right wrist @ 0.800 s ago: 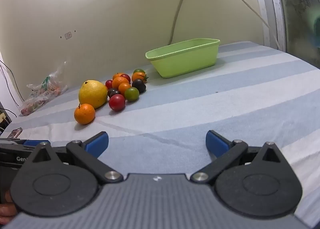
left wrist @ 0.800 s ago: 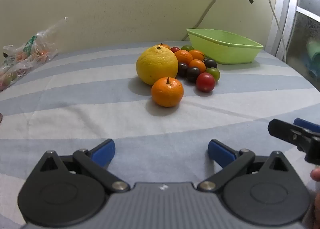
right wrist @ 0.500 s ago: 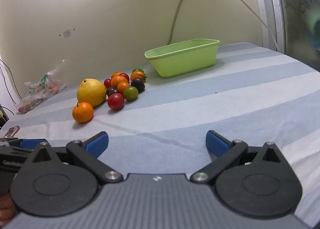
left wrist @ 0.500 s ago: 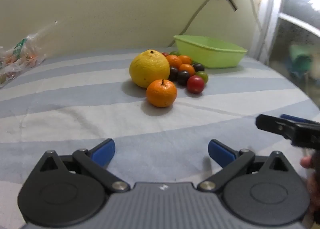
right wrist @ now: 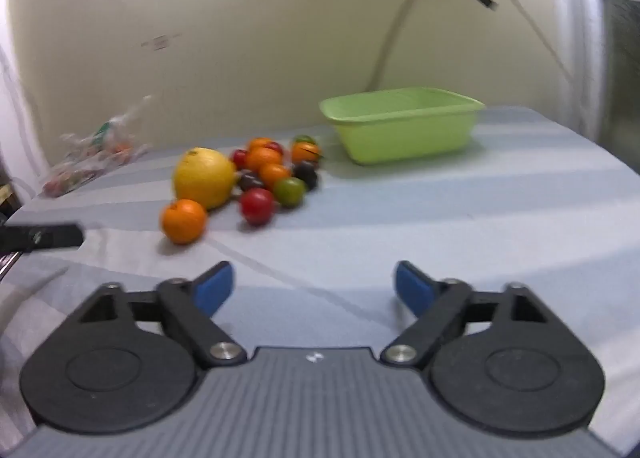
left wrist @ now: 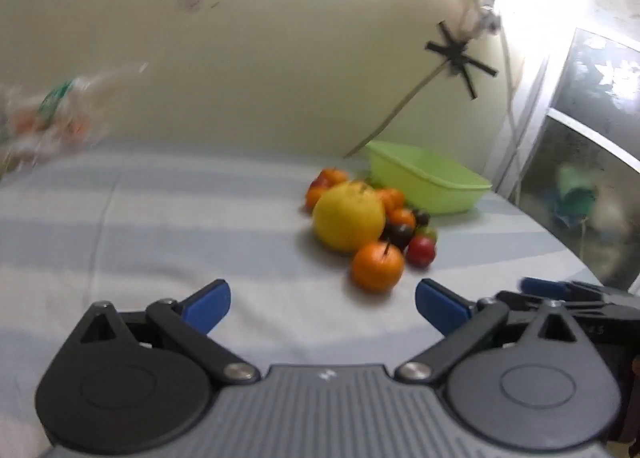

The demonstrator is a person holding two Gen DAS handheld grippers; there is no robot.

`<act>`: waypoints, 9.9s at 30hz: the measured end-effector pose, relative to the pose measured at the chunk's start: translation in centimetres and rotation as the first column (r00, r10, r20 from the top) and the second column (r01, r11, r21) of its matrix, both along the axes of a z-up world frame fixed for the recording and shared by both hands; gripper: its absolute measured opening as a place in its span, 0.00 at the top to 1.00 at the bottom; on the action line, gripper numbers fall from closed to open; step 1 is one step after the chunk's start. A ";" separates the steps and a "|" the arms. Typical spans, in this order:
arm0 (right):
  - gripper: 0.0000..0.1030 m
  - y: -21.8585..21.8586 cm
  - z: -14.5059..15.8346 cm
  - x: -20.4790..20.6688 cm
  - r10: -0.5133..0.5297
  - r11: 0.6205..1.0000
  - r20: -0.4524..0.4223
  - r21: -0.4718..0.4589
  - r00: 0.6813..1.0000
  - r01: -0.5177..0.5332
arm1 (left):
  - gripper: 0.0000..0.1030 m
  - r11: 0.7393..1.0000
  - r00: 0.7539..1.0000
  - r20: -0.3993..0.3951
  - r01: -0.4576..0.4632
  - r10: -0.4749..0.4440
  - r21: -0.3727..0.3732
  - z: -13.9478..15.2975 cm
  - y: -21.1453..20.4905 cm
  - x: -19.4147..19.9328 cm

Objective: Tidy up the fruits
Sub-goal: 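Move both grippers toward the yellow grapefruit in the fruit pile, then clamp the yellow grapefruit between both grippers and lift it over the basin, then lower the grapefruit into the green basin and open both grippers, then grasp a tangerine with the left gripper while the right gripper grasps a red tomato, then carry the tangerine and red tomato in both grippers over the green basin, then open both grippers to drop the tangerine and red tomato into the basin, then grasp a green tomato with the right gripper while the left gripper reaches a dark tomato, then close the left gripper on the dark purple tomato, then carry both tomatoes to the green basin and open both grippers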

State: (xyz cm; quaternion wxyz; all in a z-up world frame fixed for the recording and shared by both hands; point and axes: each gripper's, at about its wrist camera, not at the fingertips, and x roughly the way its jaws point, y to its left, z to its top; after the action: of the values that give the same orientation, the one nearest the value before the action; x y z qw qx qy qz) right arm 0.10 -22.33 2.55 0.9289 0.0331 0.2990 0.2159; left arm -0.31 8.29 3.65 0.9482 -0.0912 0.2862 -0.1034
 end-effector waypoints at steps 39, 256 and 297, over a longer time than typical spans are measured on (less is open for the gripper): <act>0.40 6.9 4.4 9.6 0.217 0.975 0.317 -0.113 0.924 -0.190 | 0.42 0.968 0.978 -0.072 0.180 -0.195 -0.173 4.7 -6.5 17.0; 0.72 1.7 -2.1 -5.1 0.337 0.934 0.086 -0.152 0.937 -0.322 | 0.80 0.961 0.957 -0.094 0.275 -0.274 -0.007 -3.3 -10.1 -3.8; 0.73 -4.6 2.9 5.7 0.105 0.994 0.206 -0.011 0.973 -0.105 | 0.77 0.941 0.943 -0.006 0.330 -0.332 -0.076 3.6 -13.1 12.7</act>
State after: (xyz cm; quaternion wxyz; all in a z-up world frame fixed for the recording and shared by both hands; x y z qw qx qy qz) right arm 5.78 -26.90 5.46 0.9422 -0.0053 0.2021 0.2671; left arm 12.41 -4.83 7.22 0.9106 -0.0779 0.3024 -0.2708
